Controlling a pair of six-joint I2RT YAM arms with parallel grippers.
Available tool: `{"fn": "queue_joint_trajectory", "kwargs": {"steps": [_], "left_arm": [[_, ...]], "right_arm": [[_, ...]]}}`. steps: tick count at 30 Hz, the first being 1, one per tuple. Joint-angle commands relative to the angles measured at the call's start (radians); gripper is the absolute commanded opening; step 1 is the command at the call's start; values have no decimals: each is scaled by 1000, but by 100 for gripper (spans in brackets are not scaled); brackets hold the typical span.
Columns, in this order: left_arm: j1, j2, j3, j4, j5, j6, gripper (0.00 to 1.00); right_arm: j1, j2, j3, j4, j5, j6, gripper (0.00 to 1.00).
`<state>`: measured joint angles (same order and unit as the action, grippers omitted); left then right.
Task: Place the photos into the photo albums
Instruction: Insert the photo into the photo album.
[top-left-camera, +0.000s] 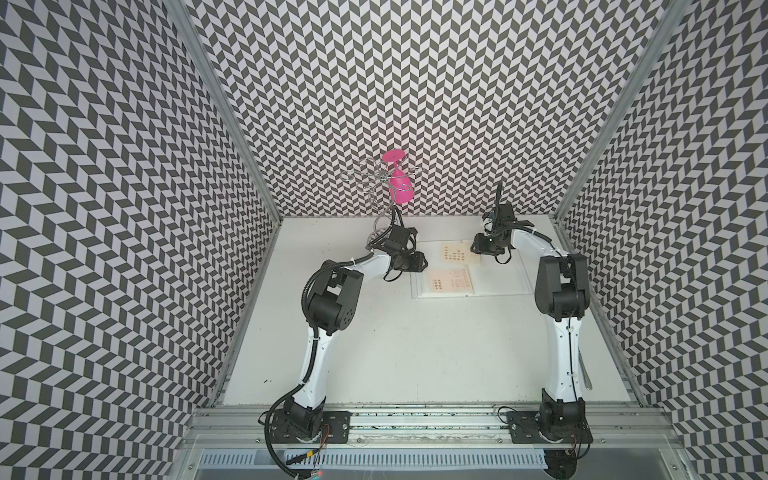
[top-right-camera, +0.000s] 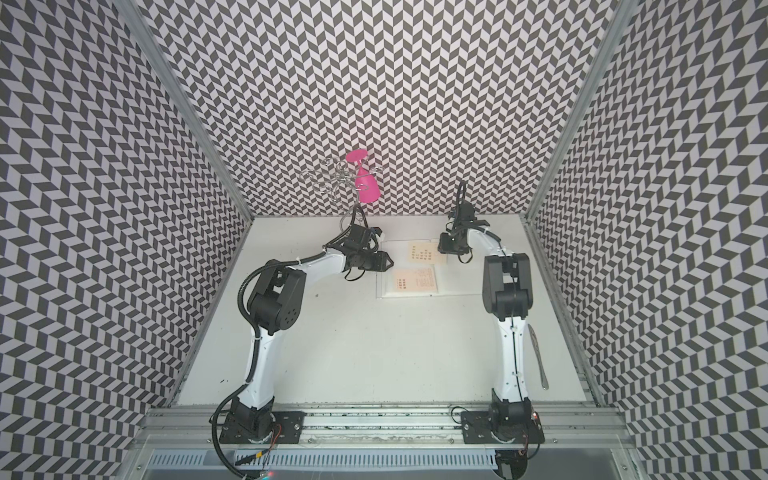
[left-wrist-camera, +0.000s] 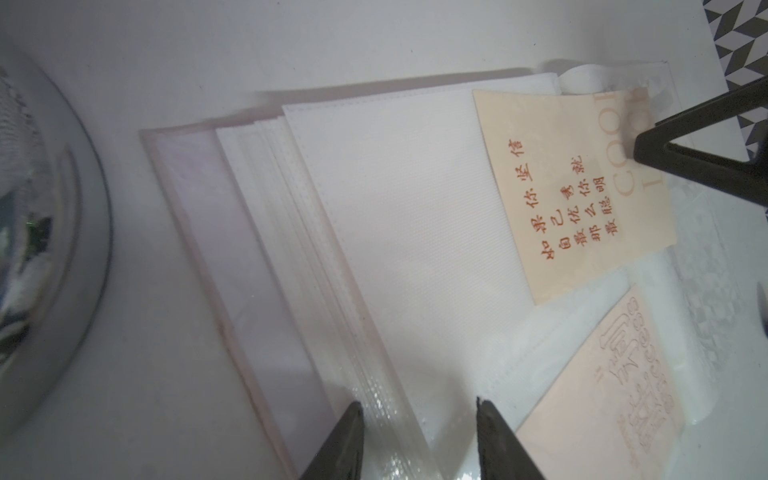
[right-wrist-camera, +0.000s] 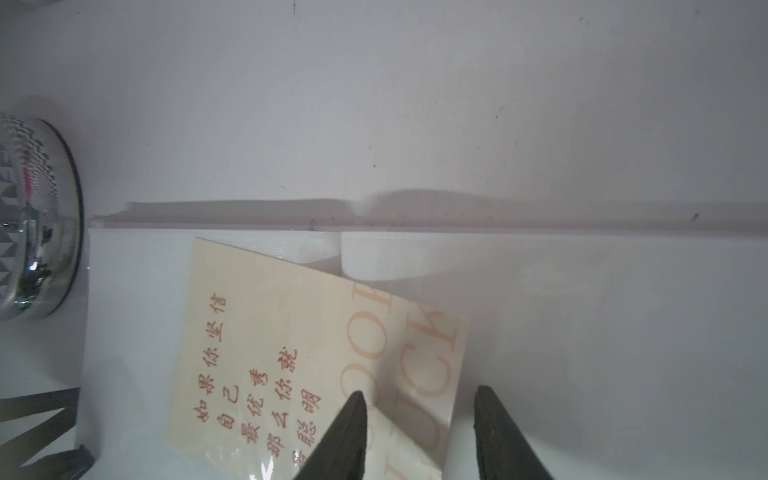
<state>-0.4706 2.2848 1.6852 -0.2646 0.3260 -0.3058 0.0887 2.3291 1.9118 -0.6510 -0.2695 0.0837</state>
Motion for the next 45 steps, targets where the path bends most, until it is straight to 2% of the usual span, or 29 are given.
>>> {"fn": "queue_joint_trajectory", "kwargs": {"steps": [1, 20, 37, 42, 45], "left_arm": [[-6, 38, -24, -74, -17, 1, 46], [-5, 47, -27, -70, -12, -4, 46], [-5, 49, -27, -66, -8, -10, 46], [-5, 47, -27, -64, -3, -14, 46], [-5, 49, -28, -63, 2, -16, 46]], "right_arm": [[4, 6, 8, 28, -3, 12, 43], [60, 90, 118, -3, -2, 2, 43], [95, 79, 111, 2, -34, 10, 43], [98, 56, 112, -2, 9, 15, 44], [116, 47, 126, -17, 70, 8, 48]]}}
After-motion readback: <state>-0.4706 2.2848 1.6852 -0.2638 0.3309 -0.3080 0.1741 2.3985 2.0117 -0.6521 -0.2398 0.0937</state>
